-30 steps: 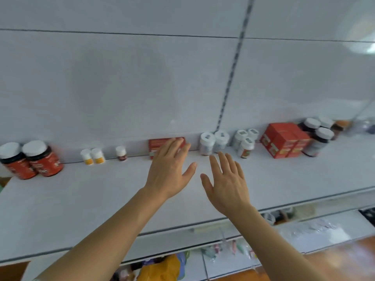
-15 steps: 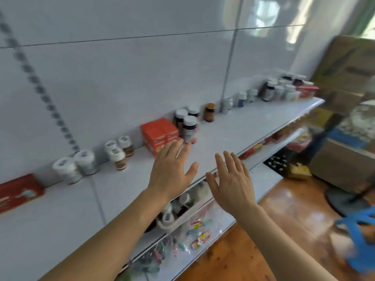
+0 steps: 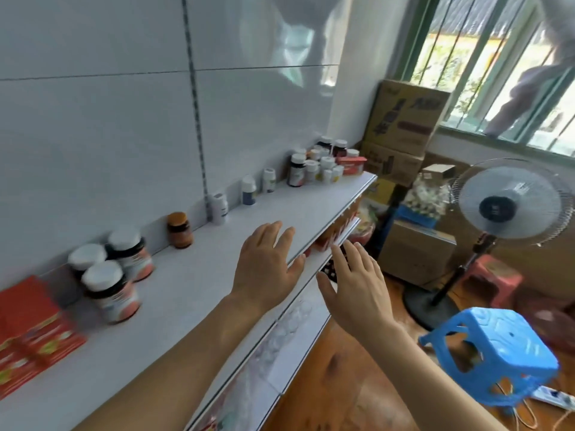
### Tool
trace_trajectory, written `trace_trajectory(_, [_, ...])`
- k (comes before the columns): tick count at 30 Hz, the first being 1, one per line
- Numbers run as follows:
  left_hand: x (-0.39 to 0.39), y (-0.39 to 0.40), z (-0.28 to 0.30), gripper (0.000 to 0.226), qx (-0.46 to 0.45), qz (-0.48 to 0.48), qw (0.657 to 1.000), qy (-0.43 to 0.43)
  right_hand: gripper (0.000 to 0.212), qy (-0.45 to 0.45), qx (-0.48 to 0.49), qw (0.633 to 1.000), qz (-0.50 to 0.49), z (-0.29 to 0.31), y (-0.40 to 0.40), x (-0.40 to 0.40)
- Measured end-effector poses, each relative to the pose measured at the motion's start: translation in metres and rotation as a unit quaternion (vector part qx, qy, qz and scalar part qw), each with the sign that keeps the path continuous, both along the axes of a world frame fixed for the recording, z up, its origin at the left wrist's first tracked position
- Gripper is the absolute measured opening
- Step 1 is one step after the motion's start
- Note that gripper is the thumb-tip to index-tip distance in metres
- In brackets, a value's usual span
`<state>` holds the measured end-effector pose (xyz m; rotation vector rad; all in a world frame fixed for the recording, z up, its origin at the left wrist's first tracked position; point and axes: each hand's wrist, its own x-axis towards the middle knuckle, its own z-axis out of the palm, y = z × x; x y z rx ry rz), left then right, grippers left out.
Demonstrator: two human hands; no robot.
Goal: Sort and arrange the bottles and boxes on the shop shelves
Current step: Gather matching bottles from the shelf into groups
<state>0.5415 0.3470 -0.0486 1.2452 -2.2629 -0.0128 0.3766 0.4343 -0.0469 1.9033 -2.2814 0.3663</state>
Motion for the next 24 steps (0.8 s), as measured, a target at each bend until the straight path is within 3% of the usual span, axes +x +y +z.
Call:
trace_trajectory(8, [-0.125,-0.096,0.002,0.059,0.031,-0.032,0.999,-0.020,0.073,-0.017,-0.015,1.000,-0.020,0.001,-0.088,-0.126])
trace_trajectory(18, [-0.267,-0.218,-0.012,0.053,0.096,0.043,0.994,-0.001,0.060,-0.014,-0.017,0.998,0.060,-0.008,-0.225,-0.282])
trace_trajectory(24, [-0.312,-0.276,-0.023,0.053,0.141,0.098,0.985,0.006,0.056,-0.015,0.003,0.992,0.124,-0.014,-0.316,-0.341])
